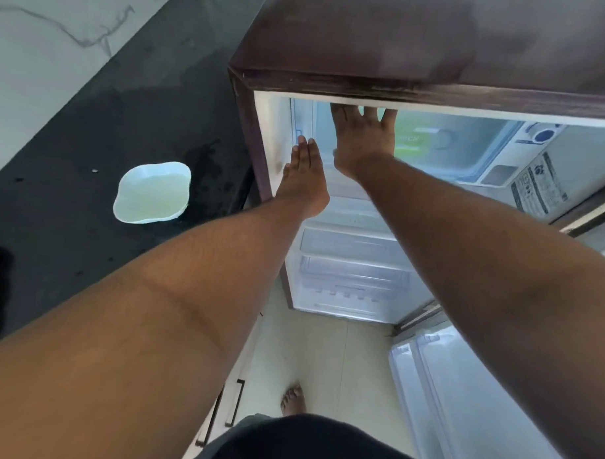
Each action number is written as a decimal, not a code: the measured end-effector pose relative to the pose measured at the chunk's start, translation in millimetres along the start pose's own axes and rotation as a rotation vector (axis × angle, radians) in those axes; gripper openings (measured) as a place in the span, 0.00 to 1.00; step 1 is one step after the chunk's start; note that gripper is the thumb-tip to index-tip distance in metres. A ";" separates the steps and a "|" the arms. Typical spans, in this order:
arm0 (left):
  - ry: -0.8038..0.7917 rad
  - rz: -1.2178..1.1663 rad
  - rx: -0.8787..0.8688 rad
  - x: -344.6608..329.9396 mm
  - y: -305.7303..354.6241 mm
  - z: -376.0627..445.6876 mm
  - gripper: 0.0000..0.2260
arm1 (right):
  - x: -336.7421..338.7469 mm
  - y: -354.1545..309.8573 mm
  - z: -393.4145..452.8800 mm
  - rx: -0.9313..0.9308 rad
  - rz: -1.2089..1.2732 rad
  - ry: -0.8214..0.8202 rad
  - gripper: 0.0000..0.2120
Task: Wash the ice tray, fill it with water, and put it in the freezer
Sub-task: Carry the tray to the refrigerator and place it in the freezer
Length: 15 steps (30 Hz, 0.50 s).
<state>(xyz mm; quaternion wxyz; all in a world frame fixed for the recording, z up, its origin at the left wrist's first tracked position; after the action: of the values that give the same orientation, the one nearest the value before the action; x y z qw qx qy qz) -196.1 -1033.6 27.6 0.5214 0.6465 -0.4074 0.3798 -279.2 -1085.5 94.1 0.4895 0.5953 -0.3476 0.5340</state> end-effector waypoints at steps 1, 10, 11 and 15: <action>0.008 0.003 0.000 -2.4 0.6 2.7 0.37 | -0.9 1.3 0.7 -0.008 -0.010 -0.001 0.42; 0.026 0.072 -0.030 2.7 -1.6 18.2 0.36 | -35.0 9.3 -10.9 -0.037 -0.072 -0.111 0.40; 0.023 0.076 -0.026 2.9 -1.8 17.4 0.37 | -45.9 12.7 -17.2 -0.051 -0.077 -0.129 0.39; 0.016 0.078 -0.024 3.1 2.9 6.7 0.39 | -71.5 24.9 -46.9 -0.092 -0.017 -0.230 0.37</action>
<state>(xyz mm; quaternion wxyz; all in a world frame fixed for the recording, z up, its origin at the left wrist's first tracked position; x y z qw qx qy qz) -197.2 -1041.0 30.4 0.5172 0.6206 -0.4328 0.4000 -329.8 -1055.5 27.3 0.4779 0.6324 -0.4204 0.4415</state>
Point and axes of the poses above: each hand's wrist, its own z-axis towards the middle knuckle, its own x-axis out of the back of the hand, y = z × x, the point moved 7 cm from there along z, towards the middle knuckle, and after that the axes turned 4 degrees about -y, right-handed, at the moved point
